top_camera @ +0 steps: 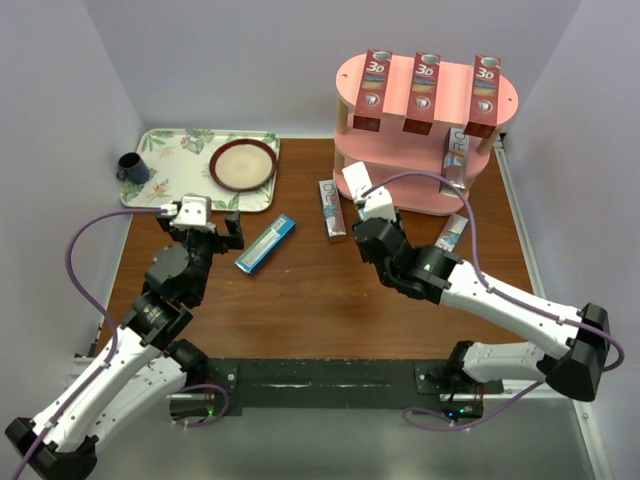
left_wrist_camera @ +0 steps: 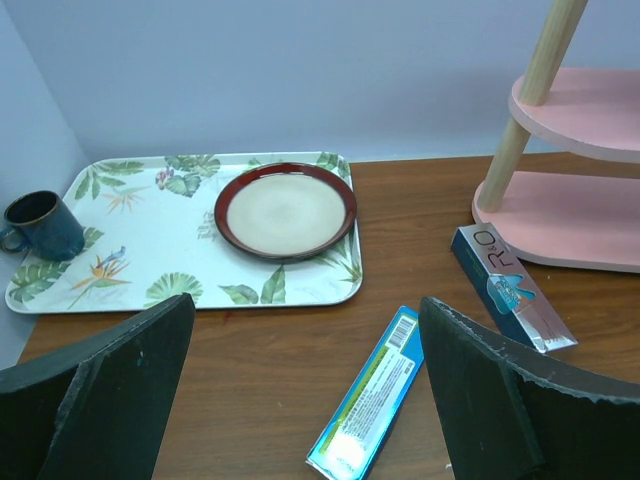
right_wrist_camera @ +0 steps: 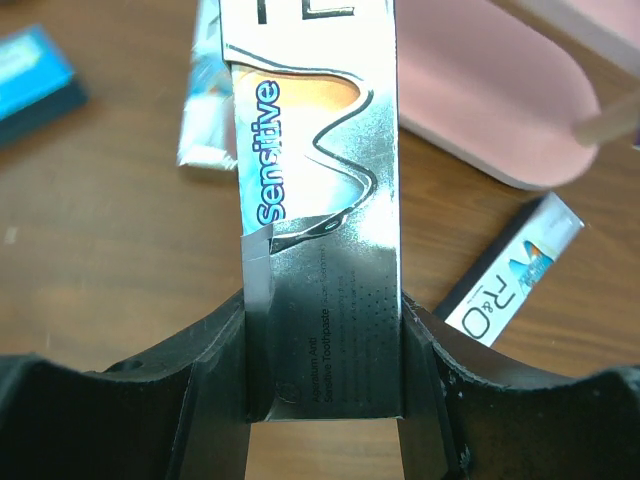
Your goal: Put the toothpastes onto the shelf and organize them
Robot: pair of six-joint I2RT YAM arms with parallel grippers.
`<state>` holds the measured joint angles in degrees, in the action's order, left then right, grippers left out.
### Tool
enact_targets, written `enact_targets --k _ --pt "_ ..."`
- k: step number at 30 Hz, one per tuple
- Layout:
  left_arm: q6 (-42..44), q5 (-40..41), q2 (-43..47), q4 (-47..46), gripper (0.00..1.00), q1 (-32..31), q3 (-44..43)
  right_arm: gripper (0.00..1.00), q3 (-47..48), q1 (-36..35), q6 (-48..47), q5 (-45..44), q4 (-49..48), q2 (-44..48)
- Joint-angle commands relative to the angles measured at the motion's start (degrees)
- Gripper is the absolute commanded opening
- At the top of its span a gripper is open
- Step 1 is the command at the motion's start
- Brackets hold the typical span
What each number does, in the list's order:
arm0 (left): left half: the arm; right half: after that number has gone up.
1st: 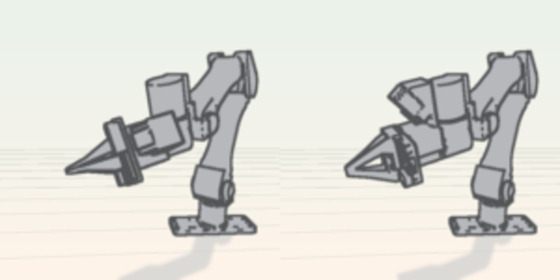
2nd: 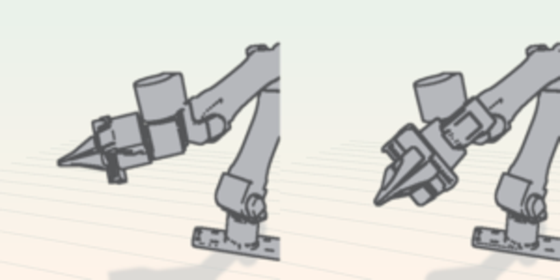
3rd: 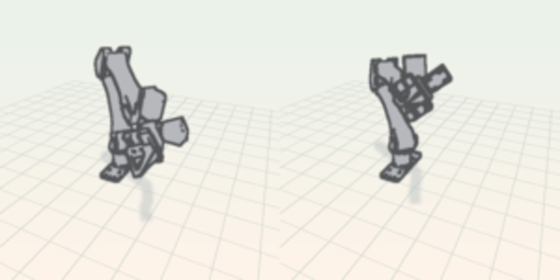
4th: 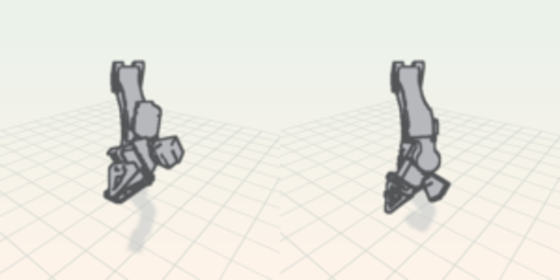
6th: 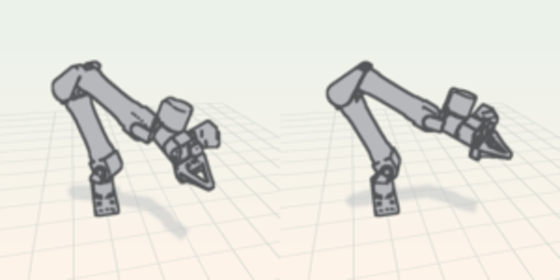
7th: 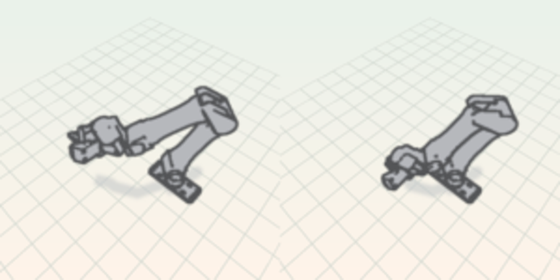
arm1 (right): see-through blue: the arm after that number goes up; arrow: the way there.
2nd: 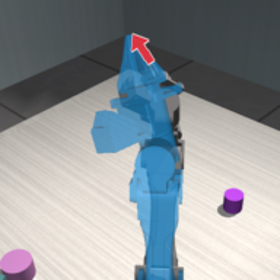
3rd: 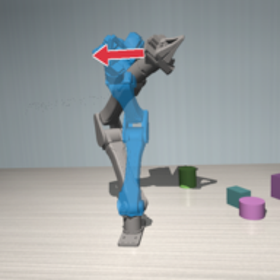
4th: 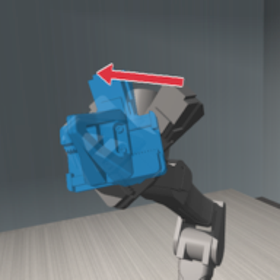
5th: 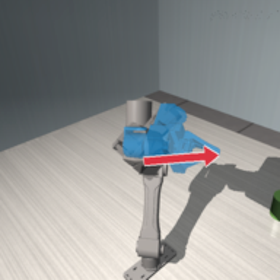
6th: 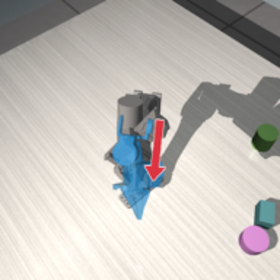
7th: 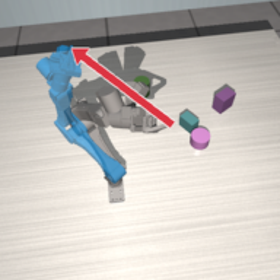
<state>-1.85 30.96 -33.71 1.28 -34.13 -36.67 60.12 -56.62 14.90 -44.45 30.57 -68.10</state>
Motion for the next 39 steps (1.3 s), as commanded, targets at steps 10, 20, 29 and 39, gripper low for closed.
enact_targets --k 10,20,29,39 --pt "0.62 1.30 1.81 -1.98 1.00 0.20 0.72 0.12 7.82 9.86 9.27 -13.91 -13.95 -7.57" --pt "0.53 0.68 1.81 -1.63 1.00 0.20 0.81 0.13 4.75 15.13 5.15 -16.81 -26.95 -10.39" --pt "0.53 0.68 1.11 -1.63 1.00 0.20 1.07 0.13 1.06 19.09 2.24 -14.53 -36.97 -12.59" --pt "0.70 0.42 0.58 -1.54 1.00 0.20 1.16 0.20 2.72 21.55 0.05 -13.04 -40.32 -16.54"
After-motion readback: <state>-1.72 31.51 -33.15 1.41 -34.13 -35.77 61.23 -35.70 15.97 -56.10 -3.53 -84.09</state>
